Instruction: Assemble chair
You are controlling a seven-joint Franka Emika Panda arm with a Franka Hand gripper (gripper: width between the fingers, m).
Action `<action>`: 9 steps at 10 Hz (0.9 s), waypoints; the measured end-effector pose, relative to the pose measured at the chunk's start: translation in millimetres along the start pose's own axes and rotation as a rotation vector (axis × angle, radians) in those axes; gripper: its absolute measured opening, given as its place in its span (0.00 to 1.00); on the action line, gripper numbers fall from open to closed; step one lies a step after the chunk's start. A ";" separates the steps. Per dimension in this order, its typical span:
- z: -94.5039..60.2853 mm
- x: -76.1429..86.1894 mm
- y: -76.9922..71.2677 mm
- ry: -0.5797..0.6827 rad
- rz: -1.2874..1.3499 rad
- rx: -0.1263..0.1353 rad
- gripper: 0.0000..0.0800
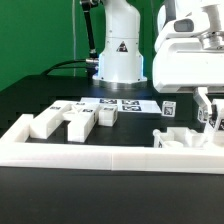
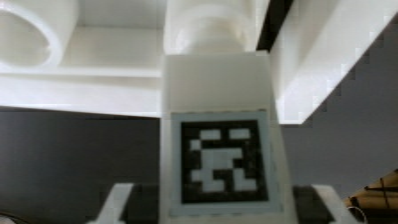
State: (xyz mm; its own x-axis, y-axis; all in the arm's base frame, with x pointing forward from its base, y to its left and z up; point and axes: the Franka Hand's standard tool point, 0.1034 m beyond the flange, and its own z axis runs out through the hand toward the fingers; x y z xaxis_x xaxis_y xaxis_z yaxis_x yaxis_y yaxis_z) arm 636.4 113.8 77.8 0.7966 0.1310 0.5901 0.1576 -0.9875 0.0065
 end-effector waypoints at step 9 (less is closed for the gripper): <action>-16.6 17.8 7.0 -0.019 -0.015 0.000 0.81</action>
Offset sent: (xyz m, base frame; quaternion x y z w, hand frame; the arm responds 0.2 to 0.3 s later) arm 0.0000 0.0000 0.0000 0.0000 0.0000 0.0000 1.0000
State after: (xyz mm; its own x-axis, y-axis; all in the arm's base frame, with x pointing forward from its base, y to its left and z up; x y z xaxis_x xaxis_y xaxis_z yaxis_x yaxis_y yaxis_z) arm 642.0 107.8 101.7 0.8049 0.1474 0.5748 0.1697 -0.9854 0.0151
